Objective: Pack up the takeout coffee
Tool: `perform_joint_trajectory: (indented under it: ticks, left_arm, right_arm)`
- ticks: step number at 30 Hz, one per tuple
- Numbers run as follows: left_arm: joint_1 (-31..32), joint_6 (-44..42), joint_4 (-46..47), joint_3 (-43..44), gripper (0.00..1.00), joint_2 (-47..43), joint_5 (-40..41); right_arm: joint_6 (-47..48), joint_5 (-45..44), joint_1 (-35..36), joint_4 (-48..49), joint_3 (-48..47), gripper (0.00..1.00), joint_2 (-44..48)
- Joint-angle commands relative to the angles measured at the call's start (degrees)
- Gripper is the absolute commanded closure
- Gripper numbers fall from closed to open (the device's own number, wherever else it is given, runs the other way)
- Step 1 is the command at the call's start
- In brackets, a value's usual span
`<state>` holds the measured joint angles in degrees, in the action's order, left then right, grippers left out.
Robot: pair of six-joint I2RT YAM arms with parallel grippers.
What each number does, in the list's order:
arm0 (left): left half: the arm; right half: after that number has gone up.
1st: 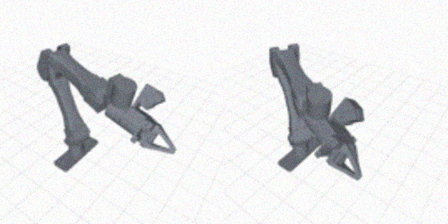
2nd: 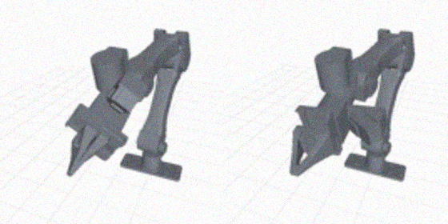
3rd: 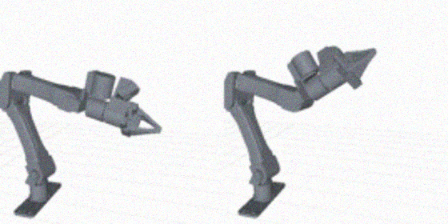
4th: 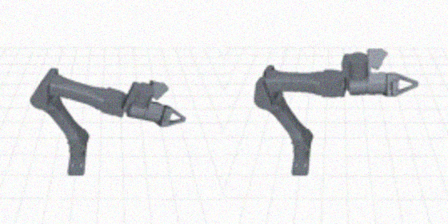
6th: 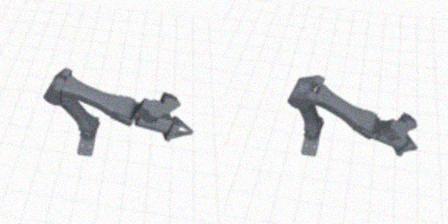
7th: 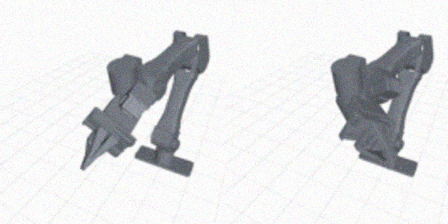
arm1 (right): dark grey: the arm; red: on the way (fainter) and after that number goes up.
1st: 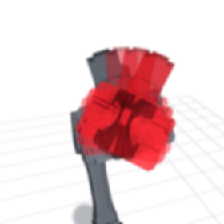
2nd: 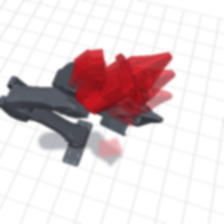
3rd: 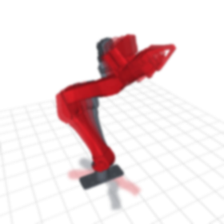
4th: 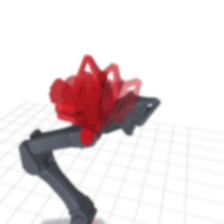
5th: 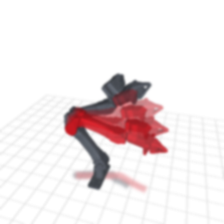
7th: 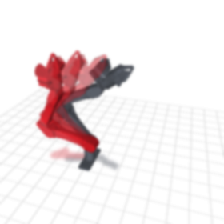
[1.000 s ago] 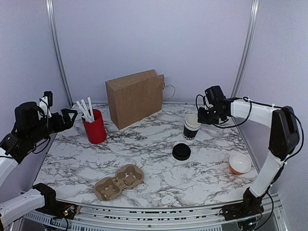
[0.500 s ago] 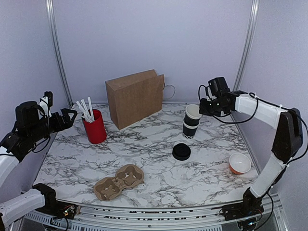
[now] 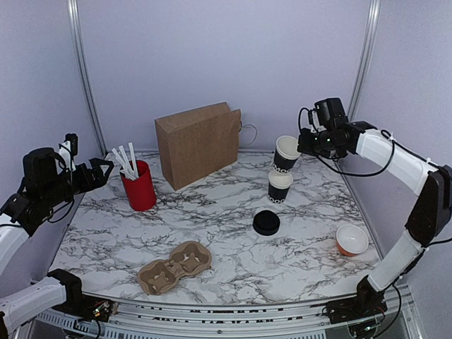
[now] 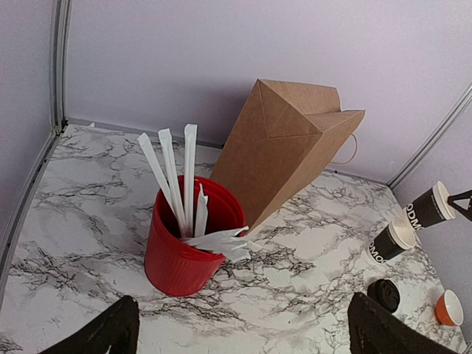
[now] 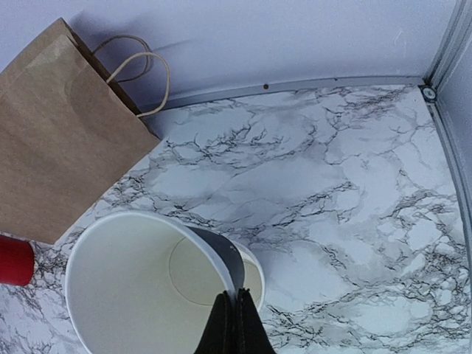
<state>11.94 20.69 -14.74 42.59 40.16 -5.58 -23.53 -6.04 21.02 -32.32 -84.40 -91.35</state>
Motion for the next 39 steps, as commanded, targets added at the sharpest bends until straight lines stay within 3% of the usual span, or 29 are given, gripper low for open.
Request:
perform_joint_trajectory:
  ticks: [1,10,20,28,39]
  left_arm:
    - [-0.4,0.58,2.09,-0.31,0.01,0.2,-0.99]
    - [-0.61,0.73,2.1,-0.31,0.01,0.71,-1.45]
    - [-0.69,0.91,2.17,-1.84,0.01,0.82,-1.79]
    - [-0.79,0.97,2.1,-1.91,0.01,0.78,-1.74]
    - [-0.85,0.93,2.13,-1.91,0.01,0.55,-1.87]
  right_arm:
    - [1.14,0.18,2.54,-1.72,-4.28,1.0,3.55]
    - [0.16,2.21,13.27,-2.5,-3.64,1.0,3.32]
    - [-2.96,4.6,24.19,0.02,3.49,1.0,-1.59]
    - [-4.74,6.79,26.55,1.75,8.54,1.0,-4.28]
    - [-5.26,6.01,26.71,2.3,8.5,0.98,-5.75]
